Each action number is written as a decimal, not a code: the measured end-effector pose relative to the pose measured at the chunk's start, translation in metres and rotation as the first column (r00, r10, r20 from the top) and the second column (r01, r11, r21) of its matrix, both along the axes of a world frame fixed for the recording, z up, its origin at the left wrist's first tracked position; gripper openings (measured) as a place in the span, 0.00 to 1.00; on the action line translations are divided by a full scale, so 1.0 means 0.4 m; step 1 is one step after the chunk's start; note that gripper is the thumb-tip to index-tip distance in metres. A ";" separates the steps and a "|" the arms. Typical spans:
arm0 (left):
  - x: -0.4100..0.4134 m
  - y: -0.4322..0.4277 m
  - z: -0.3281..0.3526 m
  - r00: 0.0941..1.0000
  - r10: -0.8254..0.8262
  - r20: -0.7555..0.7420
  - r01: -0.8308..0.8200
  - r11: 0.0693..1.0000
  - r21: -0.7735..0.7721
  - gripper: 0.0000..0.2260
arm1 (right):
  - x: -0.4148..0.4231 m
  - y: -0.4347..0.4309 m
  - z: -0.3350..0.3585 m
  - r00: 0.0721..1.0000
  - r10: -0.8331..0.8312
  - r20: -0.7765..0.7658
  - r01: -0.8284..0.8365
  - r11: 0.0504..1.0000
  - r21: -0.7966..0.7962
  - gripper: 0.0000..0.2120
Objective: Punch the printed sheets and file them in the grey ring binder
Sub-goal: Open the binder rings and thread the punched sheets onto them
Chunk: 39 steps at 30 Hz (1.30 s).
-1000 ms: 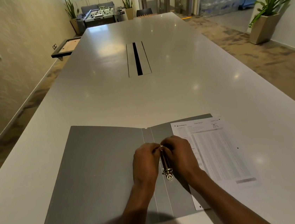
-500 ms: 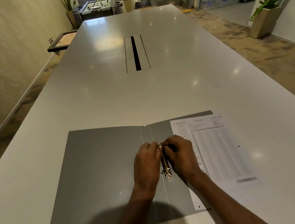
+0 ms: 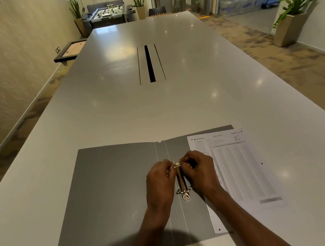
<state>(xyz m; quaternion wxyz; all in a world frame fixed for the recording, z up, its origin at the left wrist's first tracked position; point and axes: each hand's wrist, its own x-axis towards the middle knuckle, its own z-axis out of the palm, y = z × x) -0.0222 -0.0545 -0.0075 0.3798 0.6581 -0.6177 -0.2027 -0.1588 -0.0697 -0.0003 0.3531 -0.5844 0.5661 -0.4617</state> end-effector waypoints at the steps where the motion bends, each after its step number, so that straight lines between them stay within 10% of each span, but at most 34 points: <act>1: 0.002 0.000 0.004 1.000 0.001 -0.004 -0.001 1.000 -0.002 0.01 | 0.001 0.003 0.004 1.000 0.001 -0.008 -0.001 1.000 -0.002 0.08; 9: -0.021 0.012 0.050 0.993 0.097 0.061 -0.096 0.995 -0.014 0.16 | -0.054 0.017 0.071 0.975 0.030 -0.218 -0.045 0.997 -0.064 0.14; 17: -0.149 0.088 0.099 0.984 -0.175 0.016 0.175 0.985 -0.010 0.18 | -0.361 0.045 0.071 0.784 -0.450 -0.428 0.458 0.884 -0.091 0.13; 22: -0.200 0.115 0.086 0.984 -0.175 0.043 0.169 0.979 0.110 0.24 | -0.435 0.071 0.077 0.695 -0.321 -0.643 0.526 0.837 0.150 0.14; 29: -0.220 0.077 0.039 0.972 -0.199 0.127 0.159 0.950 0.267 0.25 | -0.417 0.075 0.036 0.616 -0.258 -0.744 0.478 0.873 0.094 0.13; 39: -0.202 0.056 0.078 0.986 -0.166 -0.030 0.167 0.942 0.291 0.16 | -0.433 0.035 0.057 0.807 -0.293 -0.512 0.482 0.828 0.286 0.16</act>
